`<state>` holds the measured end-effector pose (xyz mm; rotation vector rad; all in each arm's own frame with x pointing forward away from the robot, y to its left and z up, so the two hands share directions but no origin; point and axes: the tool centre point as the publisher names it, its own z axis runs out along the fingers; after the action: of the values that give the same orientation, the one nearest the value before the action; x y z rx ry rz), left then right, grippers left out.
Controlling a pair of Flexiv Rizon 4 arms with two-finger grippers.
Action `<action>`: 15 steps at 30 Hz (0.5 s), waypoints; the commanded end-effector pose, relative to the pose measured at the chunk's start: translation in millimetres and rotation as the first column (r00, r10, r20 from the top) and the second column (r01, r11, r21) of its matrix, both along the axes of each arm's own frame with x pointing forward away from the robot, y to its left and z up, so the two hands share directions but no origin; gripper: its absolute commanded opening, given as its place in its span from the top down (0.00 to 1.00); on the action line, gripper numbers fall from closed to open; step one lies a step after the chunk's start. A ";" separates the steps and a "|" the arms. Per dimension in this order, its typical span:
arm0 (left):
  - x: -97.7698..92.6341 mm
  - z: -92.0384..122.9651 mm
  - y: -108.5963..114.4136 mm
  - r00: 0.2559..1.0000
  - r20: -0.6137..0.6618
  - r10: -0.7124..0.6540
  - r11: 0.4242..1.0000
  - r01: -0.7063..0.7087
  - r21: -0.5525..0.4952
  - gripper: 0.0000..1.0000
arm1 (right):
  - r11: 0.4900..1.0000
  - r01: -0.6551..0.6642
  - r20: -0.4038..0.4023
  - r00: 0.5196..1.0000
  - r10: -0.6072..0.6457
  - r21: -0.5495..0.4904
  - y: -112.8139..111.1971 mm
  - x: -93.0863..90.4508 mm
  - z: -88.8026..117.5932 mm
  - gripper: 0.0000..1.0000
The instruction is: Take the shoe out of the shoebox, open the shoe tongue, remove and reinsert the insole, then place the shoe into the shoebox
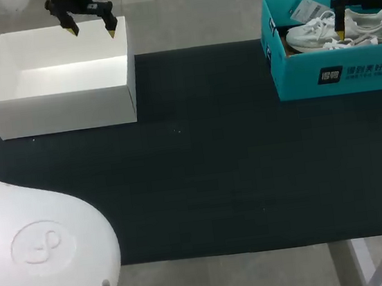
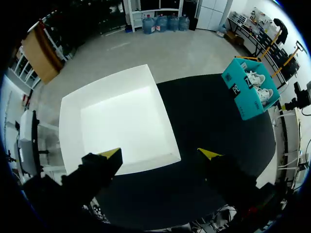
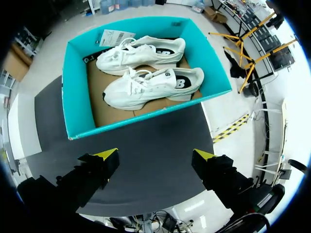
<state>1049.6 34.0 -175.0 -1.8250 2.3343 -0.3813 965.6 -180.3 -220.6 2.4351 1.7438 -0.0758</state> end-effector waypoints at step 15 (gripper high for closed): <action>-53.6 -14.2 30.3 0.585 -0.455 0.671 0.685 -0.724 0.080 0.00 | 0.997 0.044 -0.017 0.999 -0.043 0.060 -20.4 2.7 3.1 0.00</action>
<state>994.2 63.0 -180.9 -2.5524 2.0216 -0.0881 966.0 -196.0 -215.9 2.5125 1.7159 -0.0515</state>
